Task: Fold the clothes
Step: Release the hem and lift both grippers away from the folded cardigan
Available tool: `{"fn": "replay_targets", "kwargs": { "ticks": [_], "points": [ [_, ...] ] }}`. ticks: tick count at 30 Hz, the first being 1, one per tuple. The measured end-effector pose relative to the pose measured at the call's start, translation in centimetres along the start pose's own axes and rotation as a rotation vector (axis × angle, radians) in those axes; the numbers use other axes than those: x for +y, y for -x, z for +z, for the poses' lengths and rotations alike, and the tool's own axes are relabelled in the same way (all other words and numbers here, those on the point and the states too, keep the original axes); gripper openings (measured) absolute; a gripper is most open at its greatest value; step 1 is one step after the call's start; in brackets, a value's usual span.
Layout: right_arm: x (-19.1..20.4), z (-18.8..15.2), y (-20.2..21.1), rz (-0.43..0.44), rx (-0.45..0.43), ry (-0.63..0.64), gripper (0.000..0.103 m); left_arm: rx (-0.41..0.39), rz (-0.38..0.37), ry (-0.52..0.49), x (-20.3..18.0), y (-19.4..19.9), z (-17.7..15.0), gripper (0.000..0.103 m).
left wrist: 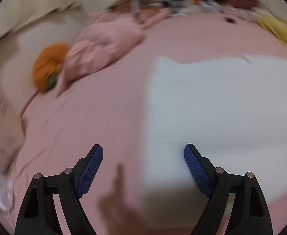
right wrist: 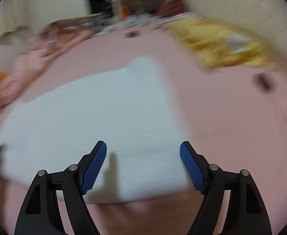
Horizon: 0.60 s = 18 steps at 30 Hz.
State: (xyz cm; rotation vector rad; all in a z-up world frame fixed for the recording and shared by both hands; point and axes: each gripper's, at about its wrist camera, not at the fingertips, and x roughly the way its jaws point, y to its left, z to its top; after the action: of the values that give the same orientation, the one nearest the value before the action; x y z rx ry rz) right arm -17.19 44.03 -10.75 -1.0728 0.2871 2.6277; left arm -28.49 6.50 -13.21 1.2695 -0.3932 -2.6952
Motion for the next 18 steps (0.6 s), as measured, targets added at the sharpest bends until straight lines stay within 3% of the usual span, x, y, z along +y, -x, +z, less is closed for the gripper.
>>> {"fn": "replay_targets", "kwargs": {
  "ticks": [1,2,5,8,10,11,13,14,16,18],
  "points": [
    [-0.3,-0.2,1.0,-0.014,-0.031,-0.022,0.078,0.009,-0.023,0.002,-0.1,0.0,-0.3,0.085],
    [0.0,-0.4,1.5,0.060,-0.027,-0.033,0.078,0.018,-0.046,0.004,-0.1,-0.1,-0.6,0.085],
    [2.9,-1.7,0.3,0.208,0.080,0.069,0.078,0.044,-0.114,0.010,-0.3,-0.2,-1.6,0.085],
    [0.6,-2.5,-1.3,0.141,0.134,0.018,0.078,0.071,-0.182,0.017,-0.5,-0.4,-2.6,0.086],
    [-2.9,-2.5,-1.3,0.176,0.135,-0.122,0.076,0.095,-0.198,0.072,1.0,-0.8,-3.0,0.094],
    [-5.0,-2.3,-1.0,0.093,0.152,-0.194,0.076,0.108,-0.154,0.096,2.4,-1.0,-3.0,0.095],
    [-6.8,-1.7,0.3,-0.015,0.142,-0.212,0.077,0.078,-0.101,0.090,3.8,-0.3,-2.7,0.097],
    [-7.7,-1.4,1.0,-0.069,0.137,-0.220,0.077,0.057,-0.037,0.080,4.3,0.6,-2.6,0.097],
    [-7.3,-1.0,3.2,-0.086,0.095,-0.179,0.077,0.038,0.085,0.055,4.6,2.1,-2.6,0.097],
    [-6.5,-0.7,5.3,-0.092,0.061,-0.126,0.077,0.020,0.112,0.066,5.3,3.8,-3.1,0.097]
  ]
}}
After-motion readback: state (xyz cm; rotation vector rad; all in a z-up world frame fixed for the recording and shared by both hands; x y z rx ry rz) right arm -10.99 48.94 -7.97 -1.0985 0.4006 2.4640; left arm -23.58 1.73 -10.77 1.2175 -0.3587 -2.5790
